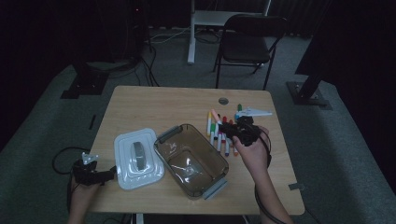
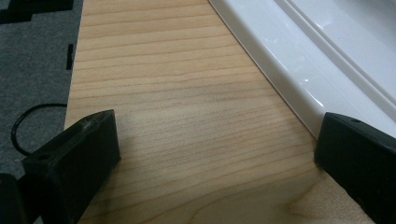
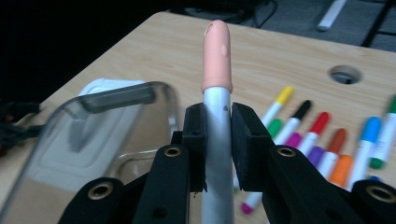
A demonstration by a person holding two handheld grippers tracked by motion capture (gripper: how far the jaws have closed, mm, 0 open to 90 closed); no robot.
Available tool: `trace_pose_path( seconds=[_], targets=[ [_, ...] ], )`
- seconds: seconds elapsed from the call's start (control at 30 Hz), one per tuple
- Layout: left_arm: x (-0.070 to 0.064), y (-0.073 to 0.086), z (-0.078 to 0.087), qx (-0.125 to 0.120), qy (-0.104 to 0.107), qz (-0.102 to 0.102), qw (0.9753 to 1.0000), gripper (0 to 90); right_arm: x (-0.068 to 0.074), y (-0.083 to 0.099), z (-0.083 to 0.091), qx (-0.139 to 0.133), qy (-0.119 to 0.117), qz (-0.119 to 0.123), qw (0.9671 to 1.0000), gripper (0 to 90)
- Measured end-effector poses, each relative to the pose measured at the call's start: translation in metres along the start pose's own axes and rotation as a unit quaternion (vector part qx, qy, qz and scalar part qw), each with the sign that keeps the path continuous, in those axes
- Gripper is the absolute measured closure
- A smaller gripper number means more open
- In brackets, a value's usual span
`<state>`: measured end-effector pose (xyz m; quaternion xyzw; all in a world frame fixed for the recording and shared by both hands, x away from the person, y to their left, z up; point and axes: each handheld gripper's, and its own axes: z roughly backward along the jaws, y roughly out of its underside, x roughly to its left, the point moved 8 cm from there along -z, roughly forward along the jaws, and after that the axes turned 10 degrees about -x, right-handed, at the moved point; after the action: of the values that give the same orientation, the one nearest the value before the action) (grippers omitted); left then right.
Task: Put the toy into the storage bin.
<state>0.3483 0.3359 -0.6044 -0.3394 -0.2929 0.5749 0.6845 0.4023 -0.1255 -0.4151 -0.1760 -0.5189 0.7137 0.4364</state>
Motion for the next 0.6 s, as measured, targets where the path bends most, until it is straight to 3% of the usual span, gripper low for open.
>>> trace_pose_path(
  seconds=[0.23,0.47,0.6],
  targets=[
    [0.000,0.000,0.000,0.001,0.000,0.000,1.0000,0.6,0.037,0.005,-0.015,0.013,-0.043,0.012,0.9989,76.9],
    [0.000,0.000,0.000,0.002,0.001,0.000,1.0000,0.6,0.075,0.015,-0.030,0.036,-0.095,0.018,0.9947,76.9],
    [0.000,0.000,0.000,0.002,0.001,0.000,1.0000,0.6,0.087,0.021,-0.037,0.049,-0.106,0.024,0.9929,76.9]
  ],
)
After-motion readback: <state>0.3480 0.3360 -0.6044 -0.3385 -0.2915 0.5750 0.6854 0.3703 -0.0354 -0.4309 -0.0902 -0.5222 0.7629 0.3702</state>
